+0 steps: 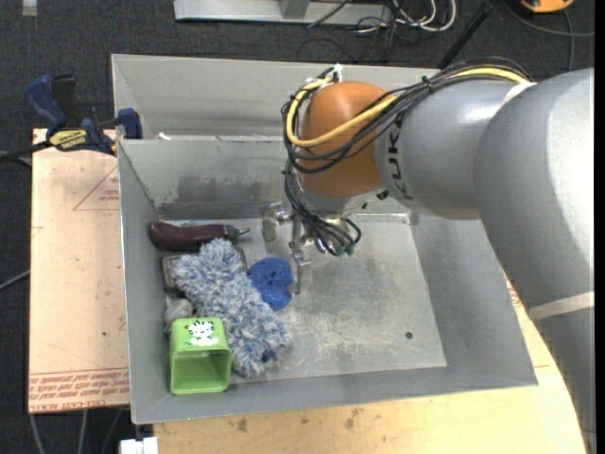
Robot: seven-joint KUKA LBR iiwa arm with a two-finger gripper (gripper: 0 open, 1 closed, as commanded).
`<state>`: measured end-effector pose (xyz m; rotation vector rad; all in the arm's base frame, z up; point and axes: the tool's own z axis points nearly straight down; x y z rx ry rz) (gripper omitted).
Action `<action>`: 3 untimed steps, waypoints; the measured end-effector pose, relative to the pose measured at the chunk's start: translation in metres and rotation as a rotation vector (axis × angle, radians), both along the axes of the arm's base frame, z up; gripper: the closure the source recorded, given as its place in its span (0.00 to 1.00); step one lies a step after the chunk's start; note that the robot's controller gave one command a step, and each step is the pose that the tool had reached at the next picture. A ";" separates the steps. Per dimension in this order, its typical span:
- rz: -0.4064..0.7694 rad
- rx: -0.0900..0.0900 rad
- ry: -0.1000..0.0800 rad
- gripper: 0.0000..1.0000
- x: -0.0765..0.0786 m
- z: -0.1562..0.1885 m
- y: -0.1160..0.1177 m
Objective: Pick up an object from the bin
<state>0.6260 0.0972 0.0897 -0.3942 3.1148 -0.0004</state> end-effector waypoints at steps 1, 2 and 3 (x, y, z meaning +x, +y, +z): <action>0.117 0.000 0.000 0.00 -0.012 -0.004 0.015; 0.199 0.001 -0.003 1.00 -0.037 -0.018 0.032; 0.198 0.001 -0.003 1.00 -0.037 -0.018 0.032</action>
Offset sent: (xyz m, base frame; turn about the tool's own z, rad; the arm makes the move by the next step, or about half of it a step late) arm -0.0385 0.0319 -0.0197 -0.2002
